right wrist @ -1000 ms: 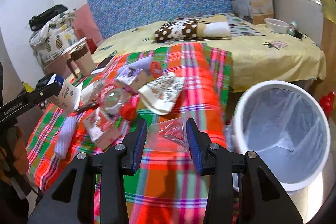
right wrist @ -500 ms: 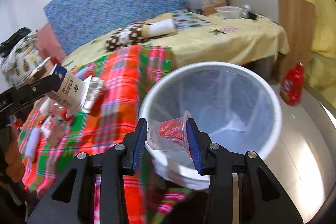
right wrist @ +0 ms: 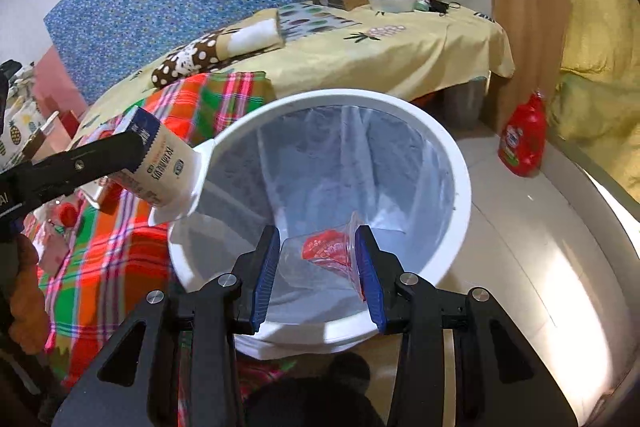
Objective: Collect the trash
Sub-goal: 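Open both tools to drop the cups into the bin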
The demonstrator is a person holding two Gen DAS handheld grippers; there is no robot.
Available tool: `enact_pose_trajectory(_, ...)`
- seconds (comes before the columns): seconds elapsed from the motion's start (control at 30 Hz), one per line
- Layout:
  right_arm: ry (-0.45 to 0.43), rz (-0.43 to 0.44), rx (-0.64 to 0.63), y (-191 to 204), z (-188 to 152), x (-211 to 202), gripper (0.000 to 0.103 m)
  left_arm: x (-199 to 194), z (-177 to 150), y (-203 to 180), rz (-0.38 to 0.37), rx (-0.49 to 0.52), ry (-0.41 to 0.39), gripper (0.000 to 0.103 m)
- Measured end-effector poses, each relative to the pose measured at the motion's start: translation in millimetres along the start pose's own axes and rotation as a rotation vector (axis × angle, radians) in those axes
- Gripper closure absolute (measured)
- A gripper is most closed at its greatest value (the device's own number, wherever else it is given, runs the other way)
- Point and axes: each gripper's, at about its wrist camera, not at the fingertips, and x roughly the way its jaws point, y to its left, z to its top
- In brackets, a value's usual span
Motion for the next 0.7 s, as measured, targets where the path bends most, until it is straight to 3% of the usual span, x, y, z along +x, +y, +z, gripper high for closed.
enact_pose_trajectory(0.13, 0.008, -0.016, 0.001, -4.6, -0.8, 1.4, 0.056, 13.9, -3.5, 0.0, -0.009, 0.006, 0.033, 0.052)
enact_pose_trajectory(0.2, 0.009, -0.018, 0.003, -5.8, -0.1, 2.3, 0.047, 18.0, -4.7, 2.5, -0.011, -0.002, 0.046, 0.052)
enact_pose_trajectory(0.37, -0.013, -0.024, 0.015, -8.2, 1.1, -4.2, 0.047, 20.6, -4.4, 6.6, -0.009, -0.018, 0.046, 0.052)
enact_pose_trajectory(0.5, -0.035, -0.018, 0.012, -7.5, 2.6, -10.2, 0.047, 18.7, -3.5, 11.5, -0.017, -0.035, 0.035, 0.042)
enact_pose_trajectory(0.7, -0.058, -0.004, 0.010, -4.2, 3.1, -15.4, 0.047, 9.6, -5.2, 13.5, -0.011, -0.048, 0.017, 0.042)
